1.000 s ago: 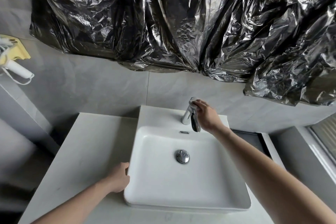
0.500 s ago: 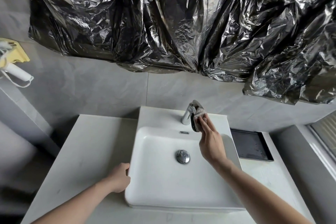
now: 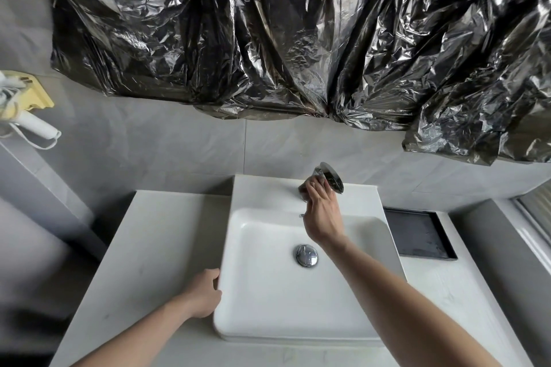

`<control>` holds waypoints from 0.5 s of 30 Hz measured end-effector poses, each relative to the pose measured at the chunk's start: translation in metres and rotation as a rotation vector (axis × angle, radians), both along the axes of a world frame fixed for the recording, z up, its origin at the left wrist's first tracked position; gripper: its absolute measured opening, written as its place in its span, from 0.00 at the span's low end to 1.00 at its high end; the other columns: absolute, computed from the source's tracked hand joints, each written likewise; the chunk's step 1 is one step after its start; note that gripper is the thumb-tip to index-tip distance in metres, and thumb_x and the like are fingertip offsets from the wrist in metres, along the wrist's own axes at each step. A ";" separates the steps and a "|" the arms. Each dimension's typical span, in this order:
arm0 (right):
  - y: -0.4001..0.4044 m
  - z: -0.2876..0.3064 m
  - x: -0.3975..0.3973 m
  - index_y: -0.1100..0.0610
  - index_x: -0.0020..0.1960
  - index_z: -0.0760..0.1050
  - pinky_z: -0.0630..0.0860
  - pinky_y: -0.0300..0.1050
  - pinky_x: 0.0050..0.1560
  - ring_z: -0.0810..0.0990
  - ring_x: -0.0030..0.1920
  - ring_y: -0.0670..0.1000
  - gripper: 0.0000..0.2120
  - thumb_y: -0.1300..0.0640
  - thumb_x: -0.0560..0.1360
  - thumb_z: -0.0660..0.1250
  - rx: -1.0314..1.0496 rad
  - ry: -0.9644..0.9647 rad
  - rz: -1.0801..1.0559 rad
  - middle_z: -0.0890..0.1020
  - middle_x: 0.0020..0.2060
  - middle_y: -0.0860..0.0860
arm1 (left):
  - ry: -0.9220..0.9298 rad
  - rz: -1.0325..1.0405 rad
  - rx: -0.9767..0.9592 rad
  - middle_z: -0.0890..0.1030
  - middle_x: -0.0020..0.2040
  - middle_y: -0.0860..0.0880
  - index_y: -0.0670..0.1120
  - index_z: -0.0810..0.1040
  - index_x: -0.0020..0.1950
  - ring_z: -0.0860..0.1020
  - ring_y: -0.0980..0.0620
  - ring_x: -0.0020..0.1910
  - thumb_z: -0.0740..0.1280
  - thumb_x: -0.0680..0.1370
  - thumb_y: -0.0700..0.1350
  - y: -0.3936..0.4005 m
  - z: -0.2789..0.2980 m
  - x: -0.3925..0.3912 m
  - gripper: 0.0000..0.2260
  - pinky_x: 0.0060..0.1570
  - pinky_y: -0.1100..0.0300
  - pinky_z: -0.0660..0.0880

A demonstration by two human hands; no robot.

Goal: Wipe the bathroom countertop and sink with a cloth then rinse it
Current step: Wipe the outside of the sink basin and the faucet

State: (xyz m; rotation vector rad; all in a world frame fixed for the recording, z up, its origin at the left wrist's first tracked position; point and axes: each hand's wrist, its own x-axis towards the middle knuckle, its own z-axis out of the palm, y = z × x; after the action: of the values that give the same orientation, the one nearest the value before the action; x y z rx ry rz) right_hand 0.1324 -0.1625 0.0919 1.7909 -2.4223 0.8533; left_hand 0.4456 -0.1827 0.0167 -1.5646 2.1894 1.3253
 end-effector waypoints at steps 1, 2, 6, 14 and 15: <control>0.000 0.001 0.001 0.59 0.63 0.77 0.53 0.43 0.80 0.60 0.80 0.55 0.19 0.71 0.75 0.61 -0.010 0.000 -0.011 0.74 0.73 0.54 | 0.011 0.002 0.005 0.84 0.50 0.57 0.54 0.80 0.50 0.82 0.53 0.52 0.61 0.72 0.38 0.000 -0.001 0.001 0.15 0.42 0.68 0.72; 0.002 0.001 0.002 0.59 0.63 0.77 0.51 0.40 0.80 0.60 0.80 0.55 0.20 0.72 0.75 0.61 -0.023 -0.008 -0.019 0.74 0.73 0.53 | 0.012 0.003 0.005 0.84 0.53 0.56 0.53 0.81 0.55 0.81 0.53 0.53 0.61 0.72 0.38 0.000 -0.003 0.002 0.17 0.45 0.67 0.73; 0.027 0.003 0.011 0.59 0.59 0.77 0.54 0.27 0.72 0.66 0.76 0.53 0.20 0.77 0.74 0.59 -0.094 -0.093 -0.023 0.75 0.70 0.51 | 0.031 0.008 0.002 0.83 0.57 0.56 0.55 0.79 0.58 0.80 0.54 0.54 0.61 0.73 0.39 0.002 -0.001 0.001 0.18 0.48 0.65 0.73; 0.063 -0.023 0.024 0.58 0.73 0.72 0.54 0.35 0.79 0.53 0.82 0.45 0.24 0.66 0.82 0.50 -0.094 -0.206 -0.040 0.66 0.79 0.48 | 0.038 0.014 0.043 0.83 0.58 0.58 0.54 0.81 0.61 0.81 0.54 0.57 0.62 0.71 0.43 -0.003 -0.007 0.003 0.21 0.56 0.61 0.77; 0.058 -0.023 0.022 0.58 0.74 0.71 0.55 0.35 0.78 0.53 0.82 0.44 0.23 0.64 0.83 0.49 -0.106 -0.219 -0.058 0.66 0.79 0.48 | 0.040 0.016 0.040 0.83 0.58 0.58 0.53 0.81 0.62 0.80 0.54 0.58 0.62 0.71 0.42 -0.003 -0.008 0.004 0.21 0.57 0.61 0.77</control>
State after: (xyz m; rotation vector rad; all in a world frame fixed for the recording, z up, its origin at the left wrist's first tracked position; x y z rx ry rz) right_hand 0.1539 -0.1049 0.0692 1.6622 -2.4854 1.2057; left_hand 0.4494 -0.1857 0.0083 -1.5578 2.1638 1.4076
